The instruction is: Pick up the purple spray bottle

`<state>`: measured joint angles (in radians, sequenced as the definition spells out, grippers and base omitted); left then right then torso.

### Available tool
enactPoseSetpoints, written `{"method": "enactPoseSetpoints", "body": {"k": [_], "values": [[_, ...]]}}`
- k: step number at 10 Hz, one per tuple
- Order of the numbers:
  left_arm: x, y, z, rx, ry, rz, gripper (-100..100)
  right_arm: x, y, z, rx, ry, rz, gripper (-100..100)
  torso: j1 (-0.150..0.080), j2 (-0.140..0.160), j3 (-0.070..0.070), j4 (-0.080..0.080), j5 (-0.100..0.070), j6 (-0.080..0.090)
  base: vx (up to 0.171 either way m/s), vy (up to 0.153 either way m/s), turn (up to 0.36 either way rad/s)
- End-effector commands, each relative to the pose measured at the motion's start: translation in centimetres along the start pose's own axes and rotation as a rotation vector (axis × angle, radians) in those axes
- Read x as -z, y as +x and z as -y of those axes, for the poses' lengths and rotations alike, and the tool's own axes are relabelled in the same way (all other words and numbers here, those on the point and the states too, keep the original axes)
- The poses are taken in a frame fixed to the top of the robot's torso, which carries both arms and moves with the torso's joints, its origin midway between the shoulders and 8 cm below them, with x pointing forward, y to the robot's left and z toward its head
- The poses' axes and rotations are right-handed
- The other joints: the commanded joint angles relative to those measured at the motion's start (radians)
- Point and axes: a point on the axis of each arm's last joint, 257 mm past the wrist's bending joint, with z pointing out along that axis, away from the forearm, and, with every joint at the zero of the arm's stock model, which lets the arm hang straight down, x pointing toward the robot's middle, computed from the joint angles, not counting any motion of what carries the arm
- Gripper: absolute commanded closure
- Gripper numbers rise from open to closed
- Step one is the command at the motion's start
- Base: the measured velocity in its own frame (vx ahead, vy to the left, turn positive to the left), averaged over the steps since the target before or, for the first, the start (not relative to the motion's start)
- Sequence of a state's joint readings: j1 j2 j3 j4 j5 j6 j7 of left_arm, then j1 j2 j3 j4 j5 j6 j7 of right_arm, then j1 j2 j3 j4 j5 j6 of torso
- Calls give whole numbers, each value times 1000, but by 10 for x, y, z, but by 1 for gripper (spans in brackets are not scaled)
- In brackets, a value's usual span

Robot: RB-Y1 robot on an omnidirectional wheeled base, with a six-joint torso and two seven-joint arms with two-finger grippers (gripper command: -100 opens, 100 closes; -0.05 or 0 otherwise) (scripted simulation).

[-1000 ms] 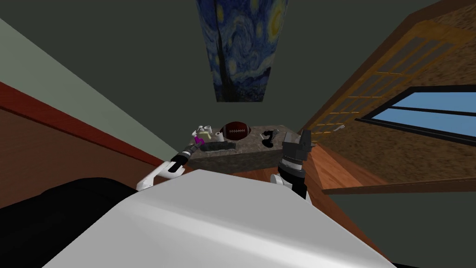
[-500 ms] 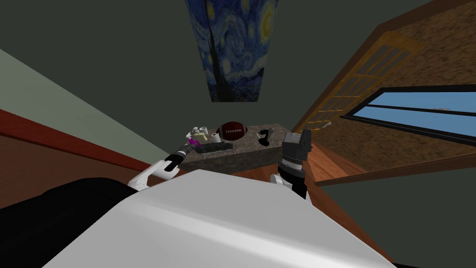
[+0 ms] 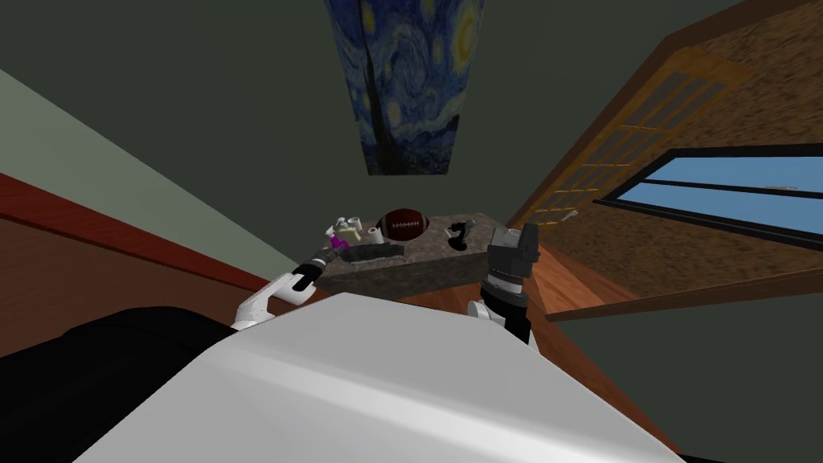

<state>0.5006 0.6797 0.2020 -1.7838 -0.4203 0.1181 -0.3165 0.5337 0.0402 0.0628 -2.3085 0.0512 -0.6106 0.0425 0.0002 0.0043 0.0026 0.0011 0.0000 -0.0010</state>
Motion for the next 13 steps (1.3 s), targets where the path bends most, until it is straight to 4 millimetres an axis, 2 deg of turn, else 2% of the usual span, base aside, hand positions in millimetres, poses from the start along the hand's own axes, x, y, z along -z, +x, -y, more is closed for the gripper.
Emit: {"method": "enactPoseSetpoints", "body": {"k": [1, 2, 5, 6, 7, 10, 11, 12, 13], "values": [[-12, 1, -5, 6, -17, 3, -100, 0, 0, 0, 0, 0, 0, 0, 0, 0, 0, 0, 0, 0, -21, 3, -6], [-18, 12, 10, 1, 13, -5, -100, 0, 0, 0, 0, 0, 0, 0, 0, -2, -1, 0, 0, 0, -65, 18, 110], [-44, 1, 6, 17, -5, 19, -100, 0, 0, 0, 0, 0, 0, 0, 3, -1, -2, -4, 5, -2, -48, -1, 16], [-44, 7, 0, 17, -17, 8, -100, 0, 0, 0, 0, 0, 0, 0, 3, -3, -4, -5, 5, -2, 3, -7, -2], [-55, 12, 20, 11, 19, 9, -100, 0, 0, 0, 0, 0, 0, 0, 3, -4, -5, -5, 6, -2, -51, 10, 94], [-76, 6, 15, 25, -4, 17, -100, 0, 0, 0, 0, 0, 0, 0, 4, -1, -5, -9, 11, -2, -53, -2, 23], [-76, 10, 11, 25, -11, 9, -100, 0, 0, 0, 0, 0, 0, 0, 5, -3, -7, -10, 11, -2, -3, 7, -8], [-86, 17, 32, 15, 25, 5, -100, 0, 0, 0, 0, 0, 0, 0, 6, -5, -8, -10, 11, -2, -61, 16, 119], [-95, 14, 29, 21, 15, 7, -100, 0, 0, 0, 0, 0, 0, 0, 6, -3, -8, -12, 14, -2, -80, 16, 56]]}}
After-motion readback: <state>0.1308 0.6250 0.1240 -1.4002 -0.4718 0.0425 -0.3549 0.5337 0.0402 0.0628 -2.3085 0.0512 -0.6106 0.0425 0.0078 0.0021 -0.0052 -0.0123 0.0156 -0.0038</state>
